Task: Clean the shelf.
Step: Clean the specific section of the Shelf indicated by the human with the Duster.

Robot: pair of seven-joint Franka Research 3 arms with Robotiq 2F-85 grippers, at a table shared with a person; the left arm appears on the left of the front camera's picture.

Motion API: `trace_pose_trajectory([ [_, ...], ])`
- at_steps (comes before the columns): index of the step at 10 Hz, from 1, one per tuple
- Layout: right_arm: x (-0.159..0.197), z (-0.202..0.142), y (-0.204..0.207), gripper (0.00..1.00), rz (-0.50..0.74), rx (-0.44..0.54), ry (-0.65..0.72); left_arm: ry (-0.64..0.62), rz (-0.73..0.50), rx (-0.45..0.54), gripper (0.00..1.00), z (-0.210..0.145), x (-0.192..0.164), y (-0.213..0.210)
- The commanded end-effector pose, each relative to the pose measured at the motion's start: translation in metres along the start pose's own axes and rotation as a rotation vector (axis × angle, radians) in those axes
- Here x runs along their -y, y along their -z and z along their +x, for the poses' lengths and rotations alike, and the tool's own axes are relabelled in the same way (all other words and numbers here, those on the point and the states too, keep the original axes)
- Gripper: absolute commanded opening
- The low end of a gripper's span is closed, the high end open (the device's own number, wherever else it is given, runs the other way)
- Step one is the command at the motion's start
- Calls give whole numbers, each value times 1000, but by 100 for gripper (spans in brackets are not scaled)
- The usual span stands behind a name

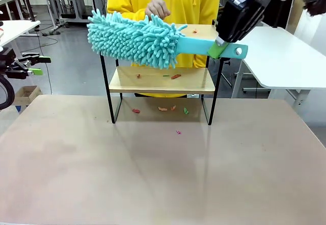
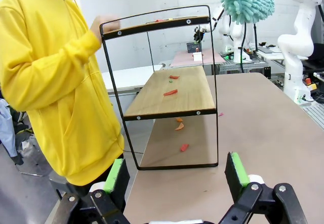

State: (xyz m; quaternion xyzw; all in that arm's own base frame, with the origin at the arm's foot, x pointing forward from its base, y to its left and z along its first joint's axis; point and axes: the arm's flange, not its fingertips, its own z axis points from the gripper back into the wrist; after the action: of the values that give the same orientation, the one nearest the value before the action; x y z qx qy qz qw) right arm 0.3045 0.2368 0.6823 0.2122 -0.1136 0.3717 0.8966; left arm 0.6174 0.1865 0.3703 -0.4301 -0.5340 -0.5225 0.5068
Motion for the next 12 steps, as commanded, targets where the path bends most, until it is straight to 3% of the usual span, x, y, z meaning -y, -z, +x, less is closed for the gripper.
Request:
trace_pose_trajectory([
  [1, 2, 5, -9, 13, 12, -11, -10, 1, -3, -1, 100, 1, 0, 0],
  [2, 0, 0, 0, 13, 0, 0, 0, 1, -3, -1, 100, 1, 0, 0],
  [4, -54, 40, 4, 13, -164, 155, 167, 1, -3, -1, 100, 1, 0, 0],
  [6, -88, 88, 14, 13, -237, 200, 248, 1, -3, -1, 100, 1, 0, 0],
  [10, -123, 196, 32, 13, -334, 328, 493, 1, -3, -1, 100, 1, 0, 0],
  [12, -128, 233, 43, 13, -368, 318, 586, 1, -3, -1, 100, 1, 0, 0],
])
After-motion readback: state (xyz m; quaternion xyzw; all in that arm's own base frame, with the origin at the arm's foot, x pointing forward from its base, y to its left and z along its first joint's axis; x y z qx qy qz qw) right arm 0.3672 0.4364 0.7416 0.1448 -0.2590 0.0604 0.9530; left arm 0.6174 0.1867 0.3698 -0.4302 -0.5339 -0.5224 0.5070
